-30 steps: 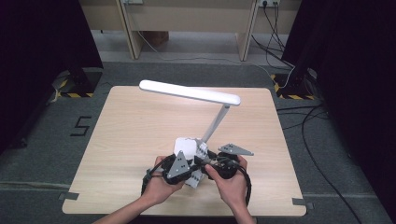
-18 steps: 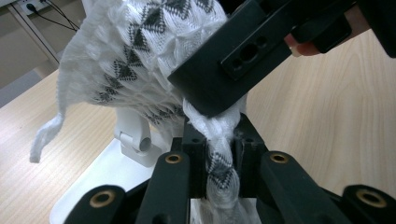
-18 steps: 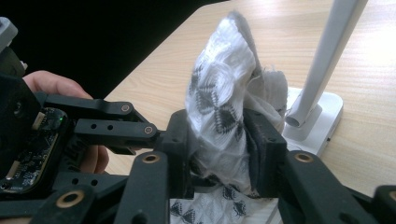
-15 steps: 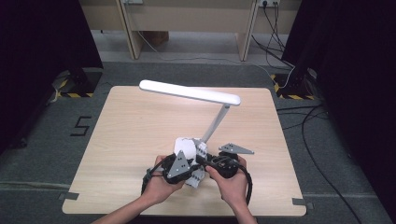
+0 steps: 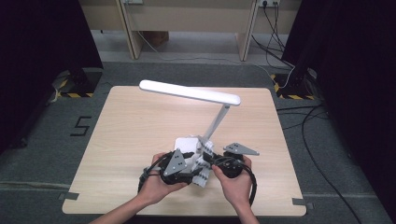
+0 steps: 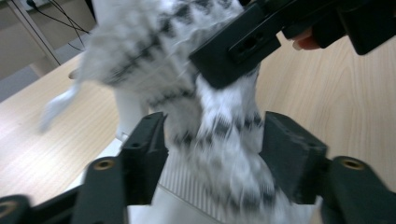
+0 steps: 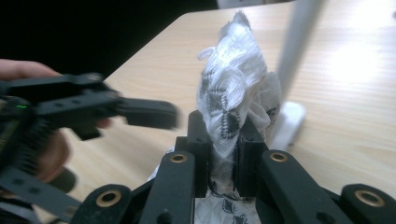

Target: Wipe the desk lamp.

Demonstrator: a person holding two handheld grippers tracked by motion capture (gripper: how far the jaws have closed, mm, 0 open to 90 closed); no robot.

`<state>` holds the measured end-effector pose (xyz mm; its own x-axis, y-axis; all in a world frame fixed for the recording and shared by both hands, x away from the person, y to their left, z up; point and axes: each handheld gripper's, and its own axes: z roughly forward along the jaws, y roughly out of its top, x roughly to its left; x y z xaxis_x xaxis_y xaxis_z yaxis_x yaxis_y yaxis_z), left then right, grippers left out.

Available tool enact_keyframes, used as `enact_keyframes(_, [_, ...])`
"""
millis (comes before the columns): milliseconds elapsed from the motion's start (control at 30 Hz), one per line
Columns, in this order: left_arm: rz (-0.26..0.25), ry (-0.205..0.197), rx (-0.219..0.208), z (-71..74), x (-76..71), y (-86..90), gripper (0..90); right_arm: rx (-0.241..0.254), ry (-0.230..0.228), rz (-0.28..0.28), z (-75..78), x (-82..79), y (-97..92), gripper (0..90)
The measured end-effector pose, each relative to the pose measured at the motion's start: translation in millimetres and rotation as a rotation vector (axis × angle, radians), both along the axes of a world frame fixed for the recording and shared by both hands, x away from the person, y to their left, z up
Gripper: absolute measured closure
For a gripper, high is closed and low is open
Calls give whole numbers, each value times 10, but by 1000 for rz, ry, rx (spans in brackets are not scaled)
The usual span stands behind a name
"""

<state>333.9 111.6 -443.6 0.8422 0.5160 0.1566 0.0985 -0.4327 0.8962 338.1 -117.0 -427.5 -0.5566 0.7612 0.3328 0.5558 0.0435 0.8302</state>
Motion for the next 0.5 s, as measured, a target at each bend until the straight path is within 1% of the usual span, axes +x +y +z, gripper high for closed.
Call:
enact_keyframes(100, [20, -12, -18, 56, -1, 113, 368, -8, -21, -28, 55, -18, -101, 808])
enact_keyframes(133, [29, -9, -23, 65, 7, 155, 373, -9, -35, -33, 78, -27, -131, 808])
enact_keyframes(200, [56, 5, -31, 53, 54, 241, 385, -12, -65, -41, 142, -54, -182, 808])
enact_keyframes(267, [87, 34, -24, 0, 134, 328, 415, -10, -104, -46, 229, -76, -233, 807])
enact_keyframes(300, [108, 50, -17, -42, 180, 365, 439, -6, -124, -51, 280, -87, -250, 807])
enact_keyframes(367, [144, 69, 17, -148, 284, 425, 485, -7, -167, -59, 397, -102, -287, 807])
enact_keyframes(467, [179, 115, 62, -338, 421, 471, 539, -6, -226, -76, 581, -110, -327, 806])
enact_keyframes(500, [183, 121, 74, -375, 444, 475, 553, -4, -249, -82, 654, -108, -340, 806])
